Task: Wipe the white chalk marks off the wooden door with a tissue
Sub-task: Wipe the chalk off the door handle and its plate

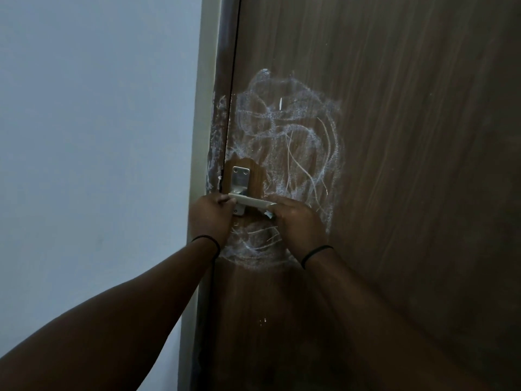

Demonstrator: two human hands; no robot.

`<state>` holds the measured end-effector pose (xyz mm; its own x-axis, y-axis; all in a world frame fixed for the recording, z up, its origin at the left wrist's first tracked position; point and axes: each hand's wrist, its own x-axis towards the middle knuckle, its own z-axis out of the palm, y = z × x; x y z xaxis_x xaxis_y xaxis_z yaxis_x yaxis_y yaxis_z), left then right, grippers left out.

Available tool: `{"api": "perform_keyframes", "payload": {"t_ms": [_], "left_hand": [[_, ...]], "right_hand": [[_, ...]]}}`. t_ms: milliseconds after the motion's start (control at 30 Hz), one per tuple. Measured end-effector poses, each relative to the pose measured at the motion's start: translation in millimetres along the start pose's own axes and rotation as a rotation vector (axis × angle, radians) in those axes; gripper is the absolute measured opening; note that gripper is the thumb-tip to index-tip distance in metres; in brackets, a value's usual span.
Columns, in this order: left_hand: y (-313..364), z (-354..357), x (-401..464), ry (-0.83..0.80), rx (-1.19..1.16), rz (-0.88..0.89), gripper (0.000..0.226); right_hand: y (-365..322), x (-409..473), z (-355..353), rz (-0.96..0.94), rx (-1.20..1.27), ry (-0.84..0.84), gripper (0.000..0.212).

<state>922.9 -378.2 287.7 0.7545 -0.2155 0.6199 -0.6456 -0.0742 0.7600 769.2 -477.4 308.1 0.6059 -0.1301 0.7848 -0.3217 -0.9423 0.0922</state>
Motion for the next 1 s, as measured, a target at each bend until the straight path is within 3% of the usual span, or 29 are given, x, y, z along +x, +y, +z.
{"api": "perform_keyframes", "payload": {"t_ms": [233,433,633,767,933,1000], "left_hand": [[0.1,-4.2,13.2,-0.042,-0.025,-0.036,0.007],[-3.3,-8.0,22.7,-0.116,-0.007,-0.031,0.007],[-5.0,-11.8,30.7,-0.158,0.031,-0.053,0.018],[-1.9,-16.0,33.5,-0.206,-0.021,-0.107,0.016],[-0.9,-18.4,34.1,-0.236,-0.030,-0.110,0.023],[-1.2,-18.0,34.0,-0.242,-0.043,-0.118,0.025]], "right_hand": [[-10.2,15.5,11.7,0.094,0.053,-0.024,0.023],[-20.2,42.7,18.2,0.360,0.373,0.078,0.010],[-53.5,75.8,41.3,0.255,0.352,-0.027,0.012],[-52.5,95.2,46.1,0.368,0.385,-0.061,0.019],[-54.0,94.5,42.6,0.393,0.214,-0.063,0.036],[-49.8,91.0,40.4,0.367,0.200,-0.152,0.029]]}}
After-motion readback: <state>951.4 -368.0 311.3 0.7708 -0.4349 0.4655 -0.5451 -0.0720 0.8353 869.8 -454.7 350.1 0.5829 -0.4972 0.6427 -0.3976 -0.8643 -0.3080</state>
